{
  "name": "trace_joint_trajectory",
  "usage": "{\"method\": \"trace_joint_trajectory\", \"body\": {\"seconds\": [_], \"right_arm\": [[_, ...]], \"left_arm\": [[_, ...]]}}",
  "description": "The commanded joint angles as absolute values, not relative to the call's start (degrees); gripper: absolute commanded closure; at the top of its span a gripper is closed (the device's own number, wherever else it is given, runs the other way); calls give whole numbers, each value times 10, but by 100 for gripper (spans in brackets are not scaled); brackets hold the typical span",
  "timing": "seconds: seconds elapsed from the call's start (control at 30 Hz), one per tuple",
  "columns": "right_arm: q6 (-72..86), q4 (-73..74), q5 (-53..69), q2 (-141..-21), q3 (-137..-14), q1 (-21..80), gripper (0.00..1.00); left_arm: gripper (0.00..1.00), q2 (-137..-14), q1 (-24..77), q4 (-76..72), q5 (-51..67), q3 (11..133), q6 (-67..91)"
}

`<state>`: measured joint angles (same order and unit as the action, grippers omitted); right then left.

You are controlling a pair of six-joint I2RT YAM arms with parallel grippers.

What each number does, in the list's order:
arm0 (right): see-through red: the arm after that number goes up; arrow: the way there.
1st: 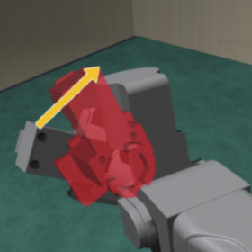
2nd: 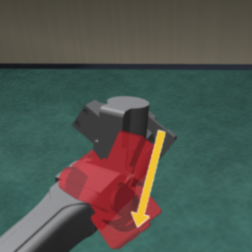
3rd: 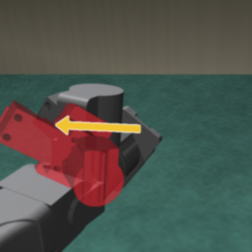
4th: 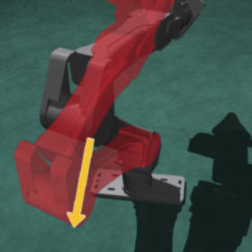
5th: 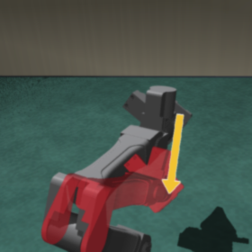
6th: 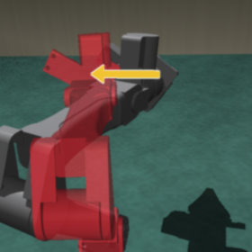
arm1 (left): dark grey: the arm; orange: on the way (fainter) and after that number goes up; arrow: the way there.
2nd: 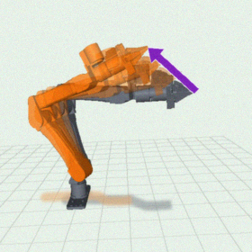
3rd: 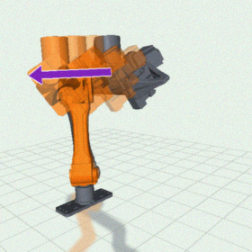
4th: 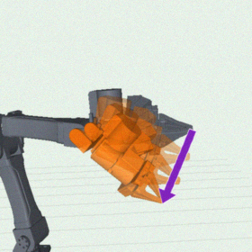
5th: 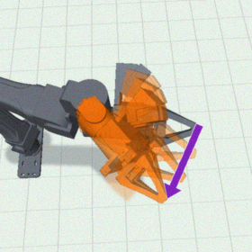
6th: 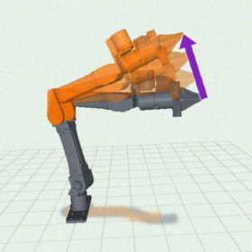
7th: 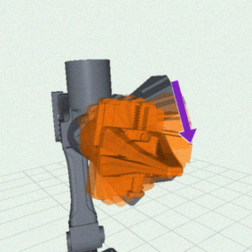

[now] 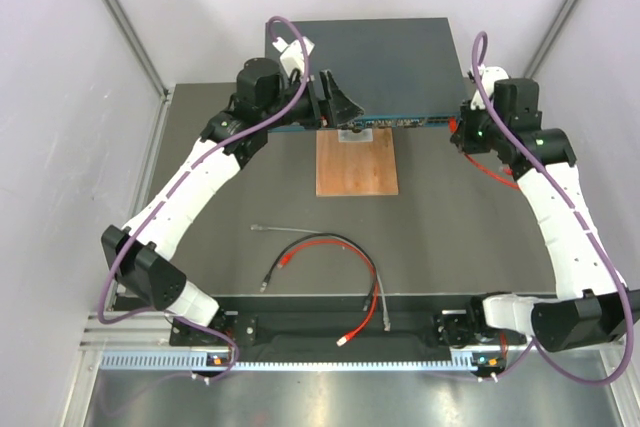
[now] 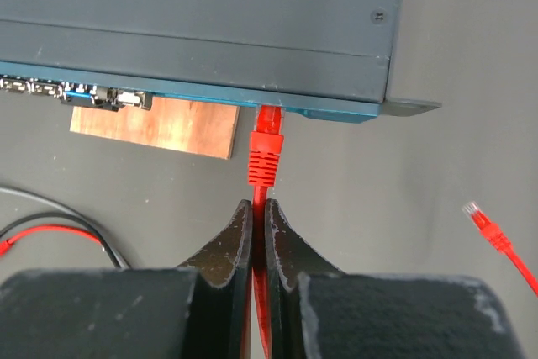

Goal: Insert the plug into the switch port

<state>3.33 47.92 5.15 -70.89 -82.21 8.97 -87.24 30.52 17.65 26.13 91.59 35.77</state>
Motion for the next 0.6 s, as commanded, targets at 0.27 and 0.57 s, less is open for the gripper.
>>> {"method": "trace_joint_trajectory", "body": {"seconds": [0.27, 0.57], "right_arm": [[60, 338, -18, -709, -832, 108, 100], [41, 312, -14, -724, -870, 108, 100]], "left_arm": [[14, -892, 286, 167, 269, 918, 385], [16, -911, 268, 201, 248, 934, 376]]}}
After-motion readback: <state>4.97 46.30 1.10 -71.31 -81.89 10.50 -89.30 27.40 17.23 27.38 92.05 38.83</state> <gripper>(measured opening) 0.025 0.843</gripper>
